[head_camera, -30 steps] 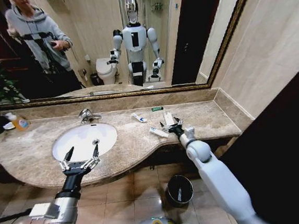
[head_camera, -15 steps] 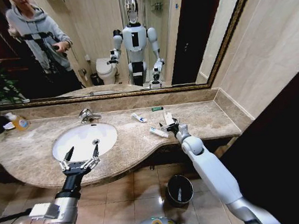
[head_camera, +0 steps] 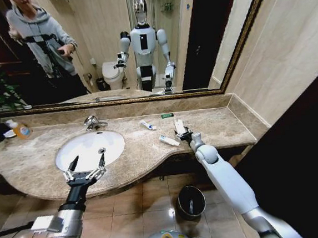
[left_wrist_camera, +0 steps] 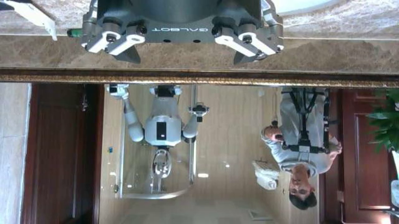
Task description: Pick up the trash from the sink and place it in the trash bin.
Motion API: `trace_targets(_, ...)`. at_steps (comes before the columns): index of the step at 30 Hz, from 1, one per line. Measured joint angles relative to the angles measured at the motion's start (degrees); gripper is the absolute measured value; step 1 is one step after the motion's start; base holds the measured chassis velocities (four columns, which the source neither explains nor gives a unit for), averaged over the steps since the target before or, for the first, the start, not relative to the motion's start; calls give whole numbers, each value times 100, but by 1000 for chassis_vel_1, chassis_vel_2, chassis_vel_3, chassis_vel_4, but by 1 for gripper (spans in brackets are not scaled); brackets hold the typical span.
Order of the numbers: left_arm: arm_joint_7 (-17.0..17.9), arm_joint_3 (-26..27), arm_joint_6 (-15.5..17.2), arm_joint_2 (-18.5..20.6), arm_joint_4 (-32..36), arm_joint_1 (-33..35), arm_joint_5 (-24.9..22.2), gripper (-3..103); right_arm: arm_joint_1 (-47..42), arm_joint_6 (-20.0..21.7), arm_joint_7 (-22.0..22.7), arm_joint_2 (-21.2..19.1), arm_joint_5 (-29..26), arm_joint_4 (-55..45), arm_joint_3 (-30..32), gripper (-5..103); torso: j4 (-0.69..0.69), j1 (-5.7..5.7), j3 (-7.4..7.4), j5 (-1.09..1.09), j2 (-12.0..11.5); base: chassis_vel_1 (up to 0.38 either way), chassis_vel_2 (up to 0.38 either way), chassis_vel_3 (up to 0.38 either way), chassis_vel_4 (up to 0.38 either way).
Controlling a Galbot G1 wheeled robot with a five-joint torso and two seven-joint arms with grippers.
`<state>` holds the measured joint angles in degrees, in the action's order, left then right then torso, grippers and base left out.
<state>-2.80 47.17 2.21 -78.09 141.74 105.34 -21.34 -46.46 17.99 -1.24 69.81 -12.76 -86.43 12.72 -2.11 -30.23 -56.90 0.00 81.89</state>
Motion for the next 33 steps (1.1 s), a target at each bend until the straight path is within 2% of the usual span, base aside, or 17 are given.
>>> trace_targets(3, 0, 0, 0, 0, 0, 0, 0, 100, -23, 22, -9, -43, -7, -31, -1, 52, 0, 0, 0, 0, 0, 0, 0, 0, 0)
trace_targets(5, 0, 0, 0, 0, 0, 0, 0, 100, -25, 38, -11, -64, -32, -52, -1, 52, 0, 0, 0, 0, 0, 0, 0, 0, 0)
trace_targets(8, 0, 0, 0, 0, 0, 0, 0, 100, -25, 86, -1, -122, -165, -107, 42, 40, 0, 0, 0, 0, 0, 0, 0, 0, 0)
trace_targets(12, 0, 0, 0, 0, 0, 0, 0, 100, -31, 96, 12, -151, -231, -130, 80, 32, 0, 0, 0, 0, 0, 0, 0, 0, 0)
trace_targets(14, 0, 0, 0, 0, 0, 0, 0, 100, -61, 101, 19, -178, -267, -154, 112, 25, 0, 0, 0, 0, 0, 0, 0, 0, 0)
trace_targets(15, 0, 0, 0, 0, 0, 0, 0, 100, -79, 101, 20, -186, -274, -163, 127, 25, 0, 0, 0, 0, 0, 0, 0, 0, 0)
trace_targets(16, 0, 0, 0, 0, 0, 0, 0, 100, -107, 102, 20, -195, -277, -181, 145, 17, 0, 0, 0, 0, 0, 0, 0, 0, 0)
trace_targets(18, 0, 0, 0, 0, 0, 0, 0, 100, -121, 102, 20, -198, -278, -189, 152, 17, 0, 0, 0, 0, 0, 0, 0, 0, 0)
trace_targets(21, 0, 0, 0, 0, 0, 0, 0, 100, -206, 96, 20, -213, -279, -231, 171, 5, 0, 0, 0, 0, 0, 0, 0, 0, 0)
trace_targets(23, 0, 0, 0, 0, 0, 0, 0, 100, -215, 93, 20, -213, -279, -237, 176, 5, 0, 0, 0, 0, 0, 0, 0, 0, 0)
trace_targets(24, 0, 0, 0, 0, 0, 0, 0, 100, -237, 84, 22, -212, -279, -252, 198, 1, 0, 0, 0, 0, 0, 0, 0, 0, 0)
trace_targets(33, 0, 0, 0, 0, 0, 0, 0, 100, -478, -15, 43, -360, -330, -586, 473, 0, 0, 0, 0, 0, 0, 0, 0, 0, 0)
